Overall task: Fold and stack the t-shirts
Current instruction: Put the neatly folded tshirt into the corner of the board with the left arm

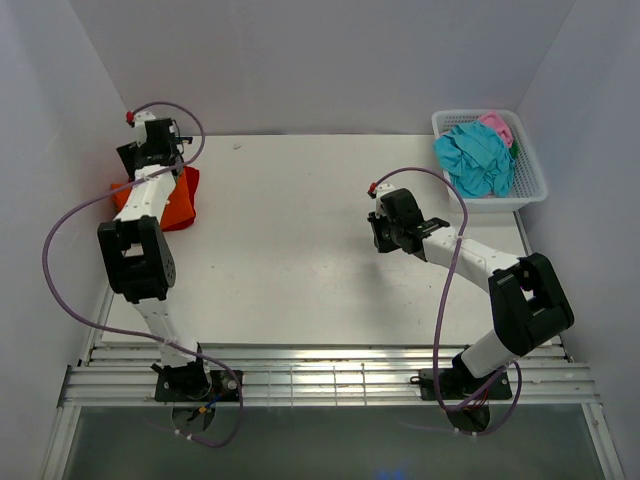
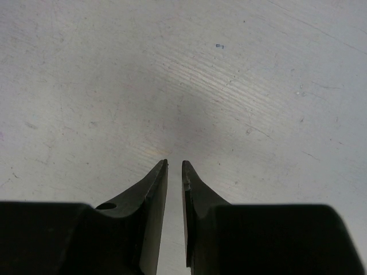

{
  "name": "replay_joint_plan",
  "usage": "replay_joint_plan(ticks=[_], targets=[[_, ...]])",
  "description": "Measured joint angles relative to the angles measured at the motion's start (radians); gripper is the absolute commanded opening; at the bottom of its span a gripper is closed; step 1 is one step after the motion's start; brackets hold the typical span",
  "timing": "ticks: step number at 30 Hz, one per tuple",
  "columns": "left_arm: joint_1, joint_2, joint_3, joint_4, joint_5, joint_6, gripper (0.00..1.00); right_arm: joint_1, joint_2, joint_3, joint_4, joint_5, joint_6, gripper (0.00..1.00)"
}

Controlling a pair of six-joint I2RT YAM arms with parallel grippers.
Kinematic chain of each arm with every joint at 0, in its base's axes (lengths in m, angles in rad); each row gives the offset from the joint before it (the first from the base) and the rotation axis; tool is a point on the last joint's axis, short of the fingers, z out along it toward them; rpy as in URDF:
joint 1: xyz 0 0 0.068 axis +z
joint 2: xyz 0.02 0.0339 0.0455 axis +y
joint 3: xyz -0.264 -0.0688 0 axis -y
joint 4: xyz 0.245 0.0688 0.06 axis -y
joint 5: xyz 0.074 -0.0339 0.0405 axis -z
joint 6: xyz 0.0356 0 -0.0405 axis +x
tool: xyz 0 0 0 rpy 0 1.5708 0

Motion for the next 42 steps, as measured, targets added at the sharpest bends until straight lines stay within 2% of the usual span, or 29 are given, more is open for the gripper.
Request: replay_joint_plan(ticks=[4, 5, 6, 10, 15, 18, 20, 22, 30, 36, 37, 42], targets=[[-0.093, -0.206, -0.054, 0.111, -0.041, 0.048, 0.96, 0.000, 0.001, 0.000, 0.000, -0.001, -0.001, 0.22], [-0.102, -0.246, -0.057, 0.142, -0.050, 0.054, 0.88, 0.000, 0.002, 0.000, 0.000, -0.002, -0.002, 0.22], [-0.104, -0.282, -0.061, 0.170, -0.063, 0.054, 0.65, 0.000, 0.002, 0.000, 0.000, -0.003, -0.002, 0.22], [-0.082, -0.327, -0.100, 0.238, -0.121, 0.046, 0.00, 0.000, 0.003, 0.000, 0.000, -0.006, -0.004, 0.22], [-0.065, -0.129, -0.073, 0.176, -0.148, 0.013, 0.00, 0.000, 0.003, 0.000, 0.000, -0.007, -0.007, 0.22], [-0.068, -0.005, -0.075, 0.100, -0.120, -0.016, 0.17, 0.000, 0.000, 0.000, 0.000, -0.005, -0.007, 0.23], [-0.069, 0.039, -0.084, 0.054, -0.101, -0.037, 0.38, 0.000, -0.008, 0.000, 0.000, 0.001, -0.007, 0.23], [-0.071, 0.051, -0.095, 0.017, -0.084, -0.064, 0.44, 0.000, -0.026, 0.000, -0.001, 0.006, -0.007, 0.23], [-0.072, 0.047, -0.116, -0.023, -0.055, -0.174, 0.45, 0.000, -0.089, 0.000, -0.001, 0.012, -0.007, 0.23], [-0.072, 0.127, -0.108, -0.049, -0.021, -0.234, 0.45, 0.000, -0.096, -0.002, -0.003, 0.015, -0.007, 0.24], [-0.072, 0.133, -0.109, -0.046, -0.021, -0.246, 0.45, 0.000, -0.098, -0.002, -0.003, 0.016, -0.007, 0.26], [-0.074, 0.080, -0.135, -0.055, -0.002, -0.287, 0.46, 0.000, -0.135, -0.002, -0.025, 0.035, -0.006, 0.29]])
